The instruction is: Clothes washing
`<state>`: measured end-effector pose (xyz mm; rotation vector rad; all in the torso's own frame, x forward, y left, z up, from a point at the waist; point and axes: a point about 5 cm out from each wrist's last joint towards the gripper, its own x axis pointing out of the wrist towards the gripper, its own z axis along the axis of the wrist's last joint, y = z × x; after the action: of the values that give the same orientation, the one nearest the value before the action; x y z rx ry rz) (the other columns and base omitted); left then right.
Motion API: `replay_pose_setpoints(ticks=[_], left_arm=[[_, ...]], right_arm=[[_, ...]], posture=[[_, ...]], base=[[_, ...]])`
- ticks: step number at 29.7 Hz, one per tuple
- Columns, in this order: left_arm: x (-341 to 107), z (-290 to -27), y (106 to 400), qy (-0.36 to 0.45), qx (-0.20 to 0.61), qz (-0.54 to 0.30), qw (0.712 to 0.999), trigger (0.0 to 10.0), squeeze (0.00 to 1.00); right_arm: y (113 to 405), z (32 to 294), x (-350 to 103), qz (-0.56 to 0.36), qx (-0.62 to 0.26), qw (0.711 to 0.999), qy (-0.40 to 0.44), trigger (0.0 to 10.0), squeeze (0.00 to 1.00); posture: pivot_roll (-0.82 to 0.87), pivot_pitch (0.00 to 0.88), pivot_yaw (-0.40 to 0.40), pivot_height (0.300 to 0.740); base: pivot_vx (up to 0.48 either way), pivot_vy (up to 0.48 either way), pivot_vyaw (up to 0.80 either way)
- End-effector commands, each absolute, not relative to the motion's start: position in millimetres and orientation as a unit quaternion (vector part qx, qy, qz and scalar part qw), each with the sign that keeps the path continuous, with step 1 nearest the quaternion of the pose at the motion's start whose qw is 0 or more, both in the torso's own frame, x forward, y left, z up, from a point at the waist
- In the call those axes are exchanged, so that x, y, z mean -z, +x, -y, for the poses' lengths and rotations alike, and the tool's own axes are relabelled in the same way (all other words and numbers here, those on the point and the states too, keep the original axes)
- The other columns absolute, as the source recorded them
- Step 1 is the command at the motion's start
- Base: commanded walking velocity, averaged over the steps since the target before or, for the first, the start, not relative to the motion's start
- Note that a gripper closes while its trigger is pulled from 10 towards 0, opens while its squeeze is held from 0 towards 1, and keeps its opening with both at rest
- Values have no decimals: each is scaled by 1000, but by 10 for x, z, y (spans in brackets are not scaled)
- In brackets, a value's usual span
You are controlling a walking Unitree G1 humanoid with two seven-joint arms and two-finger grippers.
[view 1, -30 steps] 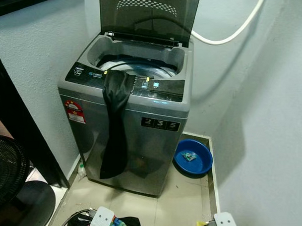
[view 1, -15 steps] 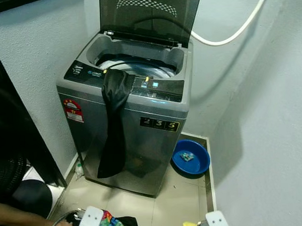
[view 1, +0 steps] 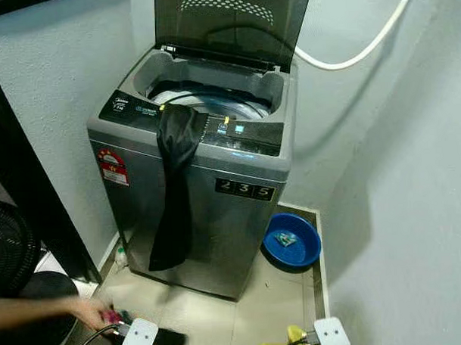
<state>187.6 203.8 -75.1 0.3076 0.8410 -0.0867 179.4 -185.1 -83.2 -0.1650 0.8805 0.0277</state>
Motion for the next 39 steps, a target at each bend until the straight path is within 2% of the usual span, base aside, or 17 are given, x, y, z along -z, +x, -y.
replay_pose_setpoints(ticks=[1, 22, 24, 39], left_arm=[[779, -2004, 1837, 154, 53, -414, 895, 10000, 0], [805, -1967, 1796, 160, 60, -418, 892, 10000, 0], [800, -1970, 1807, 146, 42, -417, 896, 10000, 0], [791, -1937, 1844, 156, 59, -417, 894, 10000, 0]], right_arm=[[1762, 1862, 846, -429, -7, 900, -79, 10000, 0], [1811, 1908, 818, -425, -10, 901, -91, 10000, 0], [1812, 1865, 821, -424, -36, 899, -105, 10000, 0], [1857, 1953, 789, -419, -4, 903, -94, 10000, 0]], posture=[[155, 0, -55, 740], [155, 0, -86, 740], [159, 0, -102, 740], [122, 0, -72, 740]], base=[[0, 0, 0], [0, 0, 0], [0, 0, 0], [0, 0, 0]])
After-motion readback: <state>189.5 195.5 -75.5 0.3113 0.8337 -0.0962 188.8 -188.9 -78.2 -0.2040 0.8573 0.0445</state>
